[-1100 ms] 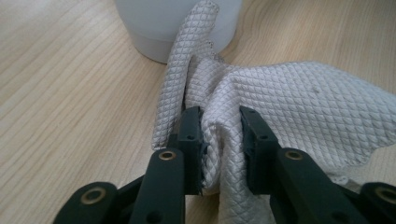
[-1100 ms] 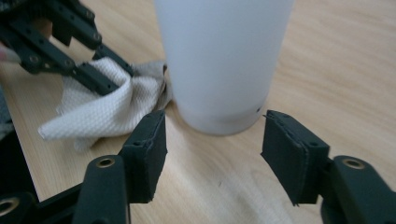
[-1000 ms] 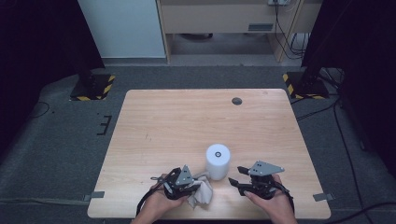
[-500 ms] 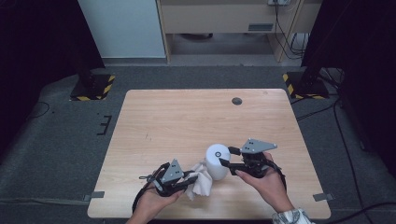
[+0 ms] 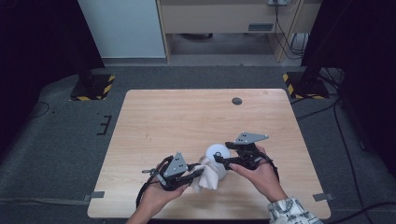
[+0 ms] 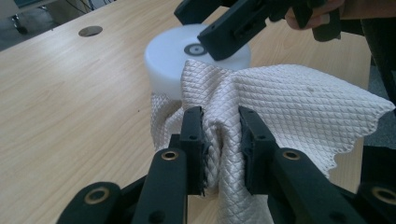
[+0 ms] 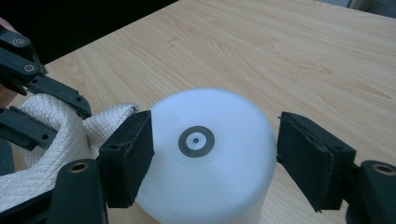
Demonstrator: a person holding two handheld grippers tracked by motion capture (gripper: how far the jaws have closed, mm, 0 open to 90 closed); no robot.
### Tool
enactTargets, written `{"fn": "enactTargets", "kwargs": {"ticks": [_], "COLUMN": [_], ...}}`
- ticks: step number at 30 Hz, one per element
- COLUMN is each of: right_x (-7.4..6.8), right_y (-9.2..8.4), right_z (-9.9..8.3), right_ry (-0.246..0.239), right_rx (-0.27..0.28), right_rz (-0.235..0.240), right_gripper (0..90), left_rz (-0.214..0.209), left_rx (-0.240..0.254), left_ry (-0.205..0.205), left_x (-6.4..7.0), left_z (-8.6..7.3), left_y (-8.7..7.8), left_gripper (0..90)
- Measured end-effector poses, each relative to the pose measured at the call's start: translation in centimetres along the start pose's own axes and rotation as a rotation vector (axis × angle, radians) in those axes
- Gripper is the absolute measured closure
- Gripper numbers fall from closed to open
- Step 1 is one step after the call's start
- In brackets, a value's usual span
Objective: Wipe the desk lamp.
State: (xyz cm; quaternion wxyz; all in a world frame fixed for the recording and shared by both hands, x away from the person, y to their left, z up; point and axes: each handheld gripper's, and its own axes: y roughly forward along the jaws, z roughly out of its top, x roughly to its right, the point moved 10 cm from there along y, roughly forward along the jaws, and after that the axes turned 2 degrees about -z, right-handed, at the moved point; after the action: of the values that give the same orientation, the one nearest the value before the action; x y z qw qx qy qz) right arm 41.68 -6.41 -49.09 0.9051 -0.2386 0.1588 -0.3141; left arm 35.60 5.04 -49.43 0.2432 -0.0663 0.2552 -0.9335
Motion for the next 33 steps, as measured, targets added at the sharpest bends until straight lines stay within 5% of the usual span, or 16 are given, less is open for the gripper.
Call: {"fn": "enactTargets", "kwargs": {"ticks": [4, 12, 17, 24, 28, 33], "right_x": [0.2, 0.2, 0.2, 0.2, 0.1, 0.2], "right_y": [0.0, 0.0, 0.0, -0.1, -0.1, -0.1], "right_z": [0.0, -0.1, -0.1, -0.1, -0.1, 0.0], "right_ry": [0.011, 0.008, 0.008, 0.004, -0.001, 0.002], "right_rx": [0.005, 0.008, 0.008, 0.006, 0.002, -0.002], "right_rz": [0.004, 0.006, 0.007, 0.007, 0.006, 0.007], "right_gripper": [29.8, 30.1, 30.3, 30.7, 30.8, 30.9], "left_rz": [0.011, 0.001, 0.004, -0.002, -0.006, -0.013], "left_rx": [-0.014, -0.118, -0.092, 0.023, 0.012, -0.050], "left_ry": [-0.015, -0.039, -0.039, -0.041, -0.029, -0.041], "left_x": [-0.3, -0.1, -0.2, 0.2, 0.5, 0.6], "left_z": [-0.4, -3.6, -3.0, 0.5, 0.4, -1.6], "left_y": [1.1, 4.1, 3.7, 1.6, 2.1, 3.5], "left_gripper": [73.4, 73.5, 73.6, 73.6, 73.6, 73.6]}}
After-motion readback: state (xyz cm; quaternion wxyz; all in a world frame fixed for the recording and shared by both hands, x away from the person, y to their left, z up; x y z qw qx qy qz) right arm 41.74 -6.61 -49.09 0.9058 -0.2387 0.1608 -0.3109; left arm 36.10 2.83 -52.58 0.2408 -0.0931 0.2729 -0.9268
